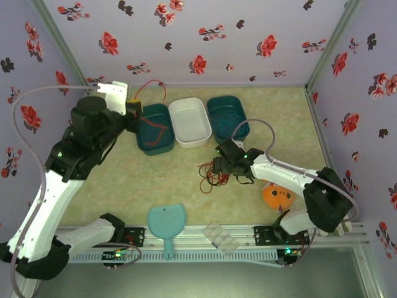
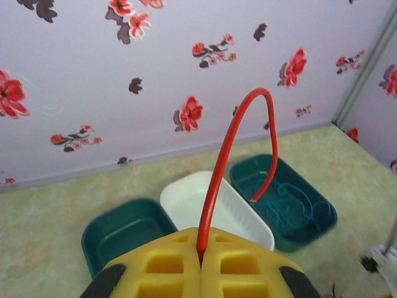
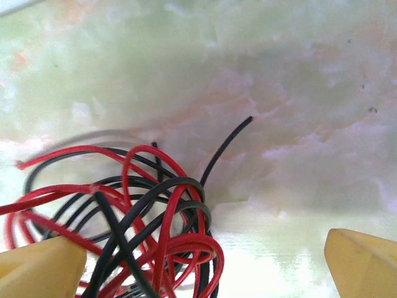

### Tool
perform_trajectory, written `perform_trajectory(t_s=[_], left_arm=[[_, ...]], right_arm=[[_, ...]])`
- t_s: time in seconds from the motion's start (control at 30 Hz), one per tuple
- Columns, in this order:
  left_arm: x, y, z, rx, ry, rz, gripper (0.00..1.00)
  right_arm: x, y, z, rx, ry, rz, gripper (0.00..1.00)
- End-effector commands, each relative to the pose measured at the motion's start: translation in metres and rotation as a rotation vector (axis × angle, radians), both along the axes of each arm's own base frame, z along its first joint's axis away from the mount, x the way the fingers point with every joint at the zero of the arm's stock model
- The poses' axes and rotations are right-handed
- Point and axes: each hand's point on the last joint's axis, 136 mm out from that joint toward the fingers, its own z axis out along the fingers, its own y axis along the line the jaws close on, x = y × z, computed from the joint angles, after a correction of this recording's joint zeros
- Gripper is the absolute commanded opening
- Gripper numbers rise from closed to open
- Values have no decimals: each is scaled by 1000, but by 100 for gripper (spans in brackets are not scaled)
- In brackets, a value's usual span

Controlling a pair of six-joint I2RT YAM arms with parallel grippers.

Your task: Untangle the cables

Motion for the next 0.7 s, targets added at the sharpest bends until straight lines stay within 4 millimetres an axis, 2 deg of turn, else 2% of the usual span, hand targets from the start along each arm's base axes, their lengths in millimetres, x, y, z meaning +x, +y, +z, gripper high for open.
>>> perform_trajectory(t_s=[0.0, 0.2, 0.3, 0.47, 0.67], left_arm=[[32, -14, 30, -83, -86, -32, 0], [82, -35, 31, -125, -108, -87, 0], [107, -46, 25, -138, -110, -109, 0], [145, -64, -4, -136, -41, -136, 0], [174, -87, -49, -185, 79, -170, 0]], right_arm=[[4, -5, 23, -13, -49, 4, 99], [6, -11, 50, 3, -118, -14, 99], [8, -12, 61, 14, -146, -23, 99], [11, -15, 73, 8, -175, -32, 99], [18, -26, 86, -46, -211, -69, 99]])
